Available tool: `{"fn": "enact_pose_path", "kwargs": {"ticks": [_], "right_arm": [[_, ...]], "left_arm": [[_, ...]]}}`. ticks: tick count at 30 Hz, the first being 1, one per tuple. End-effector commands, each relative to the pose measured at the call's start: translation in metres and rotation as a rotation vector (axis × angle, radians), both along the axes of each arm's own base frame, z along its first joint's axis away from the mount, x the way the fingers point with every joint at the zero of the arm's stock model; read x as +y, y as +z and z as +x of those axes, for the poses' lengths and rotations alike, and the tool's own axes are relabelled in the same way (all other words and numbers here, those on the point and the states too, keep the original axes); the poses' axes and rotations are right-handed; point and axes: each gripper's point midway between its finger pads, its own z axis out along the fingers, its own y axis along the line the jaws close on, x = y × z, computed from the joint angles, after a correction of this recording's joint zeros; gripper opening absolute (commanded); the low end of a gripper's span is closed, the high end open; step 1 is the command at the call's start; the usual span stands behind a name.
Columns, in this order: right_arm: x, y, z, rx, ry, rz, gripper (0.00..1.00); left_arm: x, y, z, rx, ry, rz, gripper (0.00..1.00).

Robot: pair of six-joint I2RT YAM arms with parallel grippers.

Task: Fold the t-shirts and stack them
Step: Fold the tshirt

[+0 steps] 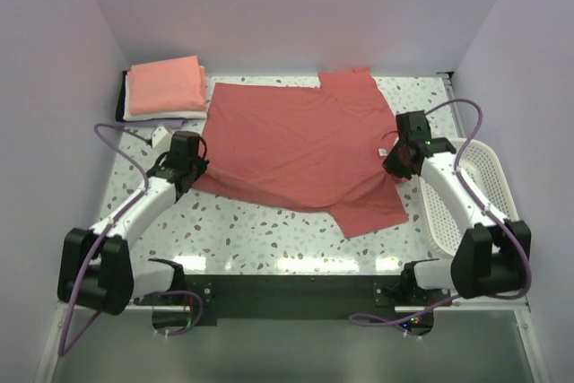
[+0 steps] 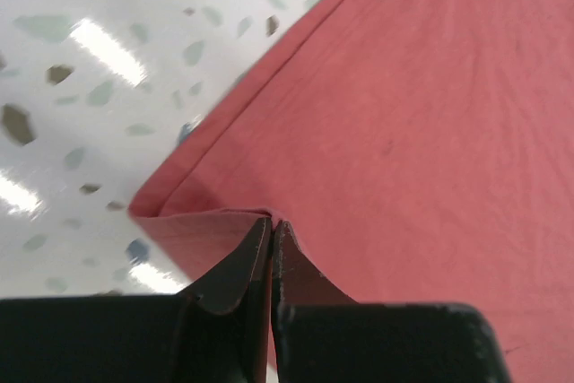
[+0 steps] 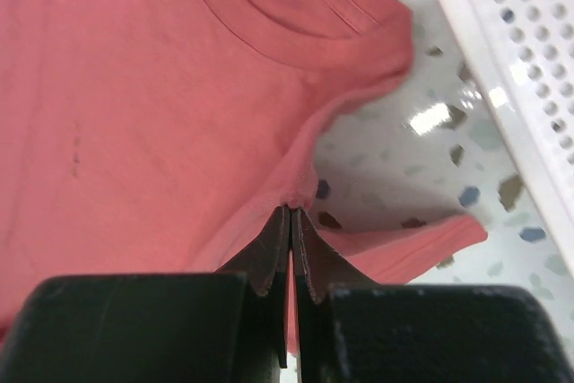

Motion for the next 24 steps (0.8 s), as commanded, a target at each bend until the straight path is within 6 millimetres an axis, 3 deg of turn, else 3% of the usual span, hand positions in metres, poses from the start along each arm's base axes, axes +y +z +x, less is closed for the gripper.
{"fn": "enact_pose_path", "kwargs": {"ticks": [1,2,3,4,6,12,17,24], "right_arm": [[0.009,0.026,0.049,-0.092,0.012,0.027,0.0],[0.01,0.016,0.056,-0.056,0.017,0.019,0.0],[0.011,0.025,0.068,-0.078,0.018,0.018,0.0],[0.011,0.024,0.075,-0.077,0.019,0.014,0.0],[0.011,0.021,0.091,-0.066,0.021,0.013,0.0],[0.009,0.017,0.124,-0.054,0.027,0.031,0.0],[0.0,0.004,0.132,-0.031,0.02,0.052,0.0],[-0.015,0.006,0.131,-0.049,-0.009,0.076,0.0]], "left_arm": [[-0.008,0.034,0.056,-0.091,0.001,0.002,0.0],[-0.01,0.034,0.062,-0.083,0.002,0.003,0.0],[-0.01,0.023,0.068,-0.044,0.003,0.011,0.0],[-0.014,0.032,0.079,-0.062,0.001,0.001,0.0],[-0.016,0.03,0.095,-0.057,-0.004,-0.005,0.0],[-0.007,0.013,0.12,0.0,0.016,-0.022,0.0],[0.004,0.01,0.128,0.0,0.037,-0.04,0.0],[0.015,0.009,0.126,-0.001,0.056,-0.05,0.0]]}}
